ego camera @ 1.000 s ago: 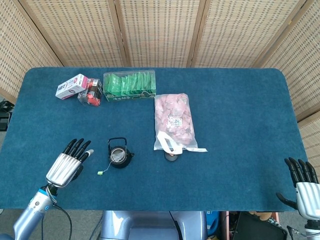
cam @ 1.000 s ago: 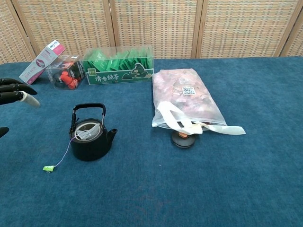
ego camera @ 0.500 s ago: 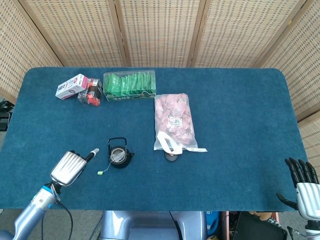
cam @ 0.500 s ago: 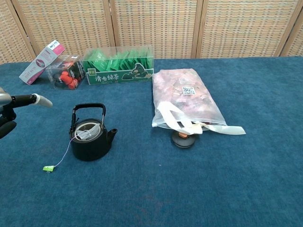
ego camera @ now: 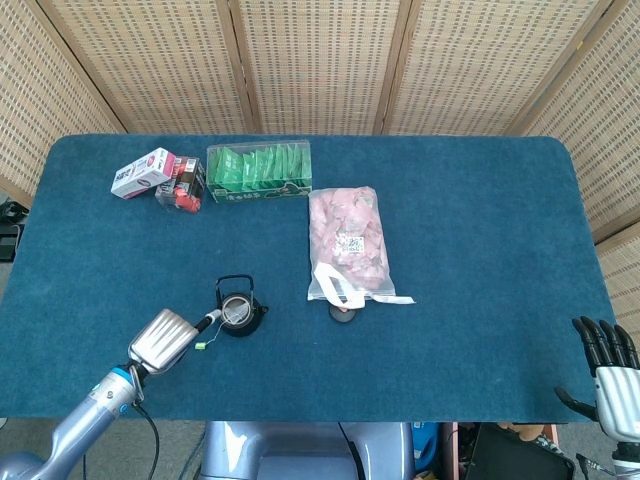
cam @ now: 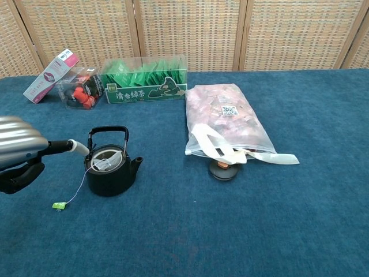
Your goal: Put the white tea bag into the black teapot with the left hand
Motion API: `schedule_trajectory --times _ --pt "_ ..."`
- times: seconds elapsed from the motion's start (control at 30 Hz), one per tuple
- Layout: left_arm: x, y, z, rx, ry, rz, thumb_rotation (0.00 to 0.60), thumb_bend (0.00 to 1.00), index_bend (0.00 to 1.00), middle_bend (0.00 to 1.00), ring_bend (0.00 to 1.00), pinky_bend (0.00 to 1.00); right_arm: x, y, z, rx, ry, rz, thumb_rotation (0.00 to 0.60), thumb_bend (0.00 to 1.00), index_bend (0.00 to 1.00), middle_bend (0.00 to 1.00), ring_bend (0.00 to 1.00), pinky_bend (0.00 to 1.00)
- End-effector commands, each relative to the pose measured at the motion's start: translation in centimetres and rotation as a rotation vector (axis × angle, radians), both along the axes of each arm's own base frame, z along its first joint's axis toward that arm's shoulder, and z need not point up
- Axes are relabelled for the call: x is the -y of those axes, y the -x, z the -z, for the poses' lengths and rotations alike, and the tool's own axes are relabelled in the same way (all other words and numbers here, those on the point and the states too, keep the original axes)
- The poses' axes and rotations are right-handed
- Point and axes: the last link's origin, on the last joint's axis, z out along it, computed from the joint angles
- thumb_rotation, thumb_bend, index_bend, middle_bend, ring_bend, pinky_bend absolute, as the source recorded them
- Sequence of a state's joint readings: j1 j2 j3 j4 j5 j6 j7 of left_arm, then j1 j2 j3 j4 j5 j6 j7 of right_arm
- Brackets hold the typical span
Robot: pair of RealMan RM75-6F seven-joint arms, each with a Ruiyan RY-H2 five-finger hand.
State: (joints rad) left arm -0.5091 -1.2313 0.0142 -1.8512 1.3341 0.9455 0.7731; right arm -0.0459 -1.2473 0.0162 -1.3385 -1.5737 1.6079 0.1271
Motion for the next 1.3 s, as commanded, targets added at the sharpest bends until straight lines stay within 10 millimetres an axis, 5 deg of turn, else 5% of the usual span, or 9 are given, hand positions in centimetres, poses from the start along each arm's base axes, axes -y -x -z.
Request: schedule_trajectory --times 0.03,0.87,1.3 --pt "-0.6 -0.7 0.7 0.015 0.036 -0.019 0.6 0.79 0.11 0.89 0.81 0.72 0.0 0.0 0.0 0.0 -0.001 0.002 0.6 0.1 0.03 0.15 0.0 0.0" --pt "-3.1 -1.8 3.8 0.018 0.114 -0.114 0.6 0.79 0.11 0.89 0.81 0.72 -0.1 0.3 -0.1 -0.001 0.006 0.013 0.6 0.1 0.03 0.16 0.0 0.0" --pt "-1.7 -3.2 2.0 0.174 0.122 -0.1 0.6 0.79 0.11 0.89 0.81 0.72 -0.2 0.3 -0.2 -0.004 0.009 0.015 0.6 0.1 0.03 0.16 0.0 0.0"
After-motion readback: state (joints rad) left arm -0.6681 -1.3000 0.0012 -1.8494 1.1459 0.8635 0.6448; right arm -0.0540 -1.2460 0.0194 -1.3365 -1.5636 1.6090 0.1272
